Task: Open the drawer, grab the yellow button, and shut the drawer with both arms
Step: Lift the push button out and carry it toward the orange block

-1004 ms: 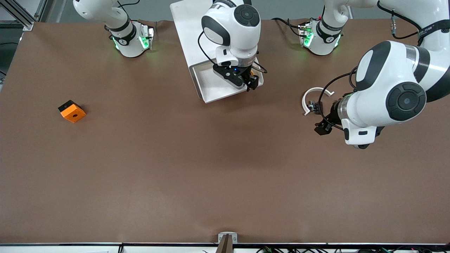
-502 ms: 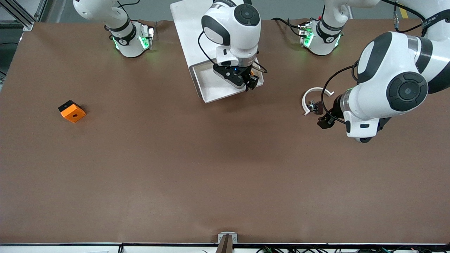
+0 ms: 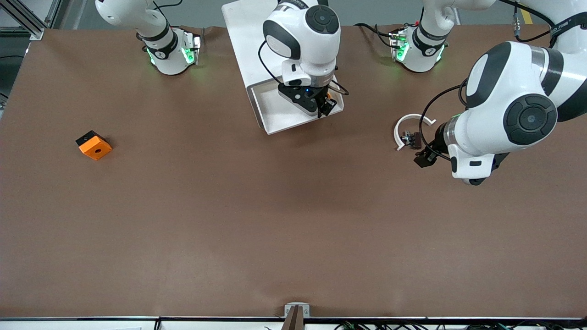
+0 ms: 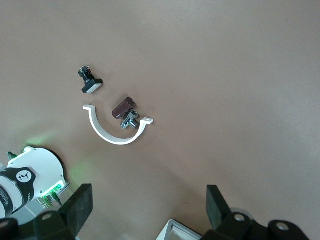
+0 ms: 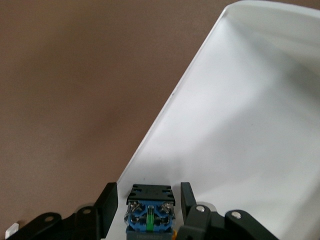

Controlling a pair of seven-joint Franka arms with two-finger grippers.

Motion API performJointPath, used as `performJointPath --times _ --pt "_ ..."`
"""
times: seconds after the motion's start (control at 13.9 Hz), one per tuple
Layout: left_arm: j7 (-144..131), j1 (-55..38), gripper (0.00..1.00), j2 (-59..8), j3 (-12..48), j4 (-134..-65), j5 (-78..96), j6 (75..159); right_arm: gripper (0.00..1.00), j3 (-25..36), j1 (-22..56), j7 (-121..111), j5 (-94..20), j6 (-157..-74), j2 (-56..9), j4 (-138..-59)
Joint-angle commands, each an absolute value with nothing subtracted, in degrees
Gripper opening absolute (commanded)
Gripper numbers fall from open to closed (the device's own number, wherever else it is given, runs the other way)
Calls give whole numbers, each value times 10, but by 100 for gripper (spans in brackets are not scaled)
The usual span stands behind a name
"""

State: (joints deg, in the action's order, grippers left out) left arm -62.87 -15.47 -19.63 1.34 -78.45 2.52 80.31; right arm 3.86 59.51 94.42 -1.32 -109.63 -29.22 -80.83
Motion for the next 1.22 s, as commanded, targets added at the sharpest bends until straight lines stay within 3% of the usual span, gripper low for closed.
performJointPath --times 0.0,0.07,0.22,0.79,1.15 --pt "-627 -160 100 -181 15 -795 14 809 53 44 603 954 -16 -1099 -301 -794" --pt "-629 -161 100 -179 15 -795 17 809 44 44 606 955 -16 -1103 -301 -794" --pt "-632 -165 100 -179 15 -795 19 804 0 44 609 955 -16 -1107 -301 -794" --pt "-632 -169 100 -178 42 -792 21 805 0 44 578 943 -43 -1090 -287 -774" --pt "-632 -169 100 -182 45 -792 24 804 0 44 508 806 -69 -975 -270 -722"
